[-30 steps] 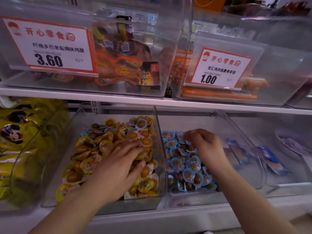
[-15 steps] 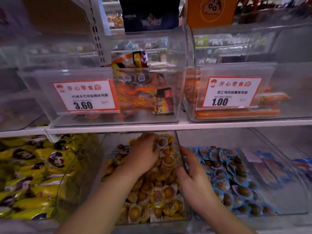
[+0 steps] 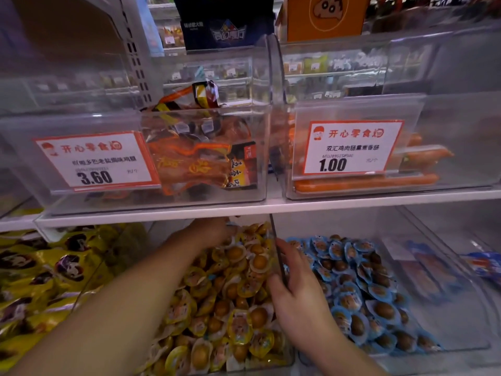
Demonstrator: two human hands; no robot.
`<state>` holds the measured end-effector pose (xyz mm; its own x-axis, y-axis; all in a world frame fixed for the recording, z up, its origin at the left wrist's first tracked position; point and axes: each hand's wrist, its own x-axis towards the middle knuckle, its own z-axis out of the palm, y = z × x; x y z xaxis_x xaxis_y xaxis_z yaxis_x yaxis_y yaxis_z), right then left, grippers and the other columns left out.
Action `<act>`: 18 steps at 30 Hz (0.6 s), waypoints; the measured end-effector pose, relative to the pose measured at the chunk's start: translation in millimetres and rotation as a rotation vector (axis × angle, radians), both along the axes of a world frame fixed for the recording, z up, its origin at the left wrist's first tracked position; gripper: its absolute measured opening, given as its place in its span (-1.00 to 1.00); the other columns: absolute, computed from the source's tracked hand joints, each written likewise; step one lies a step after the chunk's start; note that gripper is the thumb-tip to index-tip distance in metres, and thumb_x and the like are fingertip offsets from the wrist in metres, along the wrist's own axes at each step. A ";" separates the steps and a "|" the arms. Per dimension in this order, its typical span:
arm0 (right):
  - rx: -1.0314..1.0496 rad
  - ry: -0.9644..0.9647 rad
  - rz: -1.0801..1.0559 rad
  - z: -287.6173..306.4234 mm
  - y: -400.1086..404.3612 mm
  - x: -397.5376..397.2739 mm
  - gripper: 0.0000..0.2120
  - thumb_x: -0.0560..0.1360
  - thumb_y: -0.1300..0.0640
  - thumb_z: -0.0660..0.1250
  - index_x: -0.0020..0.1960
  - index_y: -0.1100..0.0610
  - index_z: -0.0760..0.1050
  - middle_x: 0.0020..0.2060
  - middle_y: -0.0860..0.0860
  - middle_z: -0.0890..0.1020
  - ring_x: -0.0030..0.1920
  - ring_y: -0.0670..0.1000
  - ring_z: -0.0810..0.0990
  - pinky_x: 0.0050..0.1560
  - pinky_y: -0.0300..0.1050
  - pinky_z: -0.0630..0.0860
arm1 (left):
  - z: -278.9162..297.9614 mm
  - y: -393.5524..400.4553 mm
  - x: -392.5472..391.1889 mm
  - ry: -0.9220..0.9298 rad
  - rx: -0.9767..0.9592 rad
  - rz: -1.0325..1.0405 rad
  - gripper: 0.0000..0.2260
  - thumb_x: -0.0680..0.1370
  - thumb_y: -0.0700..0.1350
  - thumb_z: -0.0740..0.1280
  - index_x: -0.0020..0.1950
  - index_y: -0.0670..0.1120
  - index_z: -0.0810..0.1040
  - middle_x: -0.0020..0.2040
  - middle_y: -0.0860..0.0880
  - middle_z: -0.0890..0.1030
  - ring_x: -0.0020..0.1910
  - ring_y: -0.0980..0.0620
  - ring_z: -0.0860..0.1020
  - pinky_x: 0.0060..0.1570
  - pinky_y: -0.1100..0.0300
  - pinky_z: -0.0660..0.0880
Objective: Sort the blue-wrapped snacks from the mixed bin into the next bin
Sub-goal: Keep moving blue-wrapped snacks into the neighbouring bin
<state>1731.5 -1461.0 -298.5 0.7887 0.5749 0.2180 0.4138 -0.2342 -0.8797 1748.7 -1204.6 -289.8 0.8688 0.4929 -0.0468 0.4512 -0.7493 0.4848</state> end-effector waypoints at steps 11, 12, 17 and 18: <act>-0.007 0.018 -0.023 -0.2 1.1 -2.0 -0.49 0.55 0.06 0.24 0.48 -0.17 0.29 0.32 -0.21 0.45 0.28 -0.24 0.44 0.29 -0.21 0.41 | -7.5 -17.1 -16.9 0.025 0.108 -0.219 -0.79 0.61 0.11 0.20 -0.08 0.10 0.59 -0.08 0.06 0.58 -0.04 0.05 0.55 0.00 0.10 0.51; -0.005 0.025 -0.025 -0.3 1.4 -2.0 -0.49 0.55 0.05 0.25 0.48 -0.17 0.29 0.33 -0.21 0.46 0.29 -0.23 0.44 0.30 -0.20 0.41 | -9.6 -17.8 -13.6 0.080 0.136 -0.207 -0.80 0.60 0.16 0.21 -0.06 0.12 0.57 -0.08 0.07 0.57 -0.06 0.05 0.55 -0.06 0.12 0.49; 0.004 0.030 -0.024 0.5 1.5 -1.8 -0.50 0.55 0.04 0.26 0.47 -0.18 0.30 0.30 -0.21 0.46 0.25 -0.25 0.45 0.21 -0.28 0.40 | -0.4 -6.8 -5.3 0.245 0.013 -0.213 -0.74 0.56 0.03 0.35 0.23 0.05 0.56 0.20 0.00 0.58 0.13 -0.01 0.55 0.20 0.02 0.52; 0.005 0.026 -0.023 0.3 1.2 -1.7 -0.50 0.55 0.04 0.26 0.47 -0.18 0.30 0.30 -0.22 0.46 0.24 -0.26 0.45 0.19 -0.29 0.39 | 2.0 -4.7 -5.9 0.263 -0.034 -0.223 -0.76 0.52 -0.01 0.39 0.19 0.06 0.59 0.17 0.02 0.60 0.11 0.01 0.57 0.20 0.00 0.54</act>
<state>1729.8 -1459.8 -298.2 0.8069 0.5558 0.2000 0.3856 -0.2392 -0.8911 1742.8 -1209.3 -287.8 0.9111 0.2867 -0.2962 0.3910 -0.8288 0.4003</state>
